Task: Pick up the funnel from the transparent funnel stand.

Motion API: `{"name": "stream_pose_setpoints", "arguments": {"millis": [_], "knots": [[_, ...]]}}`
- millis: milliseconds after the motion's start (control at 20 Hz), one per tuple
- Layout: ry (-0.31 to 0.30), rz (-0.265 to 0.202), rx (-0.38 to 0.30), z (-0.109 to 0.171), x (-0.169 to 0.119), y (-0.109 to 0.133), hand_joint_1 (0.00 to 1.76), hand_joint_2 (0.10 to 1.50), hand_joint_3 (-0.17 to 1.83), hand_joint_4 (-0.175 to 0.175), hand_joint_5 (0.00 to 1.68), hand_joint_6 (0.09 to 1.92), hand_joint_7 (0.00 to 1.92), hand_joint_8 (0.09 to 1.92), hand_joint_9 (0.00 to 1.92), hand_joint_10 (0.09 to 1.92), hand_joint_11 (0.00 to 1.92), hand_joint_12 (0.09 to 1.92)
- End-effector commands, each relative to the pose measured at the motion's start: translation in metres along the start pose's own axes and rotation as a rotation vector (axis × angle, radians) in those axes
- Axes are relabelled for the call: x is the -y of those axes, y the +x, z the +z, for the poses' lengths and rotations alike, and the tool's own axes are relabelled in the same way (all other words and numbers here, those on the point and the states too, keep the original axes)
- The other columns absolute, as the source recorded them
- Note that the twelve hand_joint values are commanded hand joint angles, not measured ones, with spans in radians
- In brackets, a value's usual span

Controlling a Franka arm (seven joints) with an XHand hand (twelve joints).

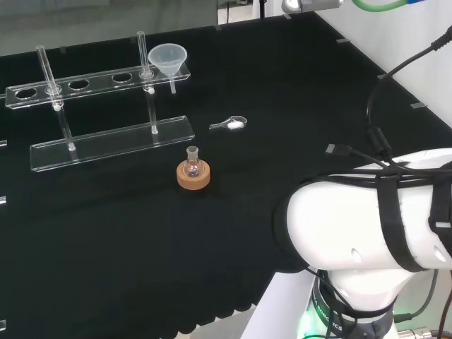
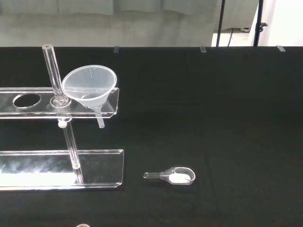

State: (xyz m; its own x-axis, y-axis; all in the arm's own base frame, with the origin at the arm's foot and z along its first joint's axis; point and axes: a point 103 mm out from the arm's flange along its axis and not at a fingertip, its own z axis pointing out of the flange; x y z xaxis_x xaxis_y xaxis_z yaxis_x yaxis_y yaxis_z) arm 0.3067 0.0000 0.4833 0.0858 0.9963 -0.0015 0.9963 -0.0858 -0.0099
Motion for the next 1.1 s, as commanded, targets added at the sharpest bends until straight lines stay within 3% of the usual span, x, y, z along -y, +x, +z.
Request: {"name": "stream_pose_setpoints", "arguments": {"millis": [50,250,450,850,1100], "knots": [[-0.011,0.000,0.007,-0.001,0.000,-0.001,0.00,1.06,0.62,0.046,0.09,0.13,0.02,0.23,0.04,0.59,0.00,1.14],[-0.022,-0.005,-0.002,-0.001,-0.002,-0.002,0.00,1.13,0.49,0.046,0.12,0.09,0.00,0.27,0.04,0.57,0.00,1.16],[-0.029,0.001,0.060,0.005,-0.006,0.009,0.00,1.14,0.48,0.047,0.13,0.09,0.00,0.27,0.04,0.57,0.00,1.16],[-0.009,0.050,0.003,0.015,-0.030,0.006,0.00,1.14,0.47,0.047,0.14,0.09,0.00,0.28,0.05,0.57,0.00,1.16],[0.016,0.056,-0.012,0.030,-0.049,0.000,0.00,1.14,0.46,0.047,0.14,0.09,0.00,0.29,0.06,0.57,0.00,1.16]]}}
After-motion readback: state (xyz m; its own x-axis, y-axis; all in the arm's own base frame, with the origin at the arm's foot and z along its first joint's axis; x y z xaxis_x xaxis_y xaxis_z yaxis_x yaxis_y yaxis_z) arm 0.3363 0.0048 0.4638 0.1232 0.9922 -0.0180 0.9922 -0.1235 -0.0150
